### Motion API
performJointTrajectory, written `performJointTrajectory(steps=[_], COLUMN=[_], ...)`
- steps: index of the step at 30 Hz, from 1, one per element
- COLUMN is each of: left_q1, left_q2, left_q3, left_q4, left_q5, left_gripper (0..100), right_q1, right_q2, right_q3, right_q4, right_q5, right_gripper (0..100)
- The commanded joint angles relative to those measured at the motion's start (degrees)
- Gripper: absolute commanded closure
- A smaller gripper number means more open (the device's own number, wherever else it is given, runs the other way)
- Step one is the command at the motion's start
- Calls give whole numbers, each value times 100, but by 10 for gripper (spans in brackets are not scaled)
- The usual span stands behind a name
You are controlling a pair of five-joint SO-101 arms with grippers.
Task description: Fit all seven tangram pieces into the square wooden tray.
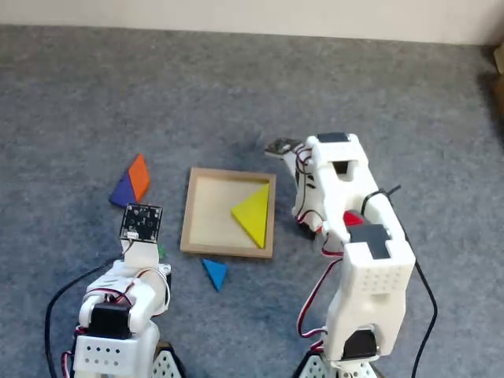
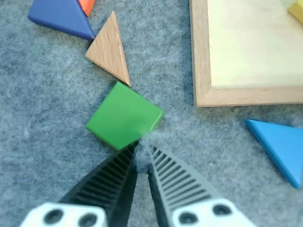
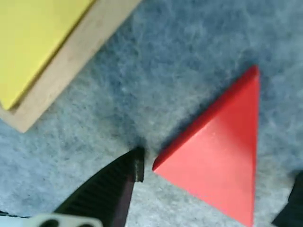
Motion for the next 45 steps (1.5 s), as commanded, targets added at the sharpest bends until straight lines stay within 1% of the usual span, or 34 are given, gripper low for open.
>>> performJointTrajectory(steps=[1, 5, 7, 15, 21, 29, 35, 37, 40, 45], left_q1=[4, 4, 4, 4, 4, 4, 4, 4, 4, 4], left_q2=[-48, -48, -48, -48, -48, -48, -48, -48, -48, -48], left_q3=[119, 119, 119, 119, 119, 119, 119, 119, 119, 119], left_q4=[35, 35, 35, 35, 35, 35, 35, 35, 35, 35], left_q5=[26, 26, 26, 26, 26, 26, 26, 26, 26, 26], left_gripper=[995, 995, 995, 995, 995, 995, 995, 995, 995, 995], right_q1=[171, 251, 268, 277, 215, 198, 189, 189, 224, 523], right_q2=[163, 277, 268, -48, -629, -646, -690, -690, -681, -655], right_q3=[-40, -40, -40, -40, -4, 13, 295, 409, 488, 514], right_q4=[-66, -66, -48, -13, -57, -22, -31, -57, -66, -347], right_q5=[88, 88, 88, 62, 70, 88, 88, 149, 457, 501], right_gripper=[572, 659, 683, 721, 721, 712, 588, 580, 580, 582])
